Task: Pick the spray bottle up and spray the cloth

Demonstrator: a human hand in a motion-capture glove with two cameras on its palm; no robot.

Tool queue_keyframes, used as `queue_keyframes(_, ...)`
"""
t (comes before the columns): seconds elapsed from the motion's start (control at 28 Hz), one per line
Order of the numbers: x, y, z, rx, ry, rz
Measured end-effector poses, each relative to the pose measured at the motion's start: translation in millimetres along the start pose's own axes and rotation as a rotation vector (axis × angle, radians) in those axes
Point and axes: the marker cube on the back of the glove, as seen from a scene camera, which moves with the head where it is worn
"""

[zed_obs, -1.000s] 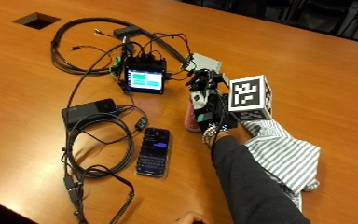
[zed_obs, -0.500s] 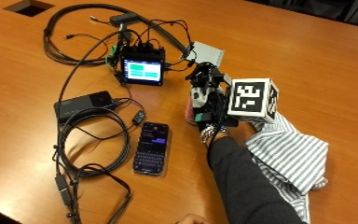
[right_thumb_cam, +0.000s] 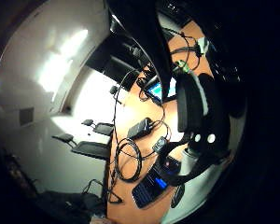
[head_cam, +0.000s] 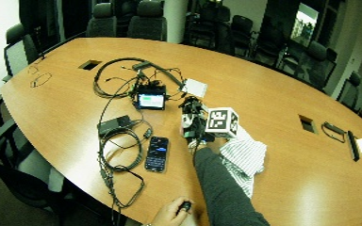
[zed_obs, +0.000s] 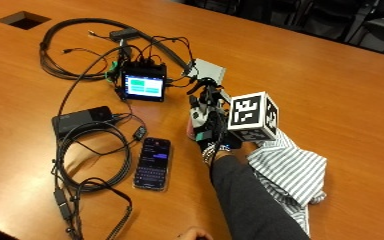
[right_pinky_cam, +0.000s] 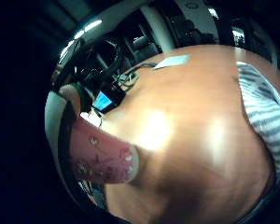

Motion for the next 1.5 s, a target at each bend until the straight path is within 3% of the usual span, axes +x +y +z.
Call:
queue_keyframes(0.18,-4,-21,-21,-0.088,0.197,0.007)
queue_keyframes(0.39,-42,-54,-77,-0.150,0.522,-0.110)
queue_keyframes(0.75,-64,-13,-156,-0.437,0.810,-0.248)
queue_keyframes(1.14,-56,75,-218,-0.484,0.791,-0.182)
queue_keyframes(1.5,-49,103,-228,-0.478,0.779,-0.178)
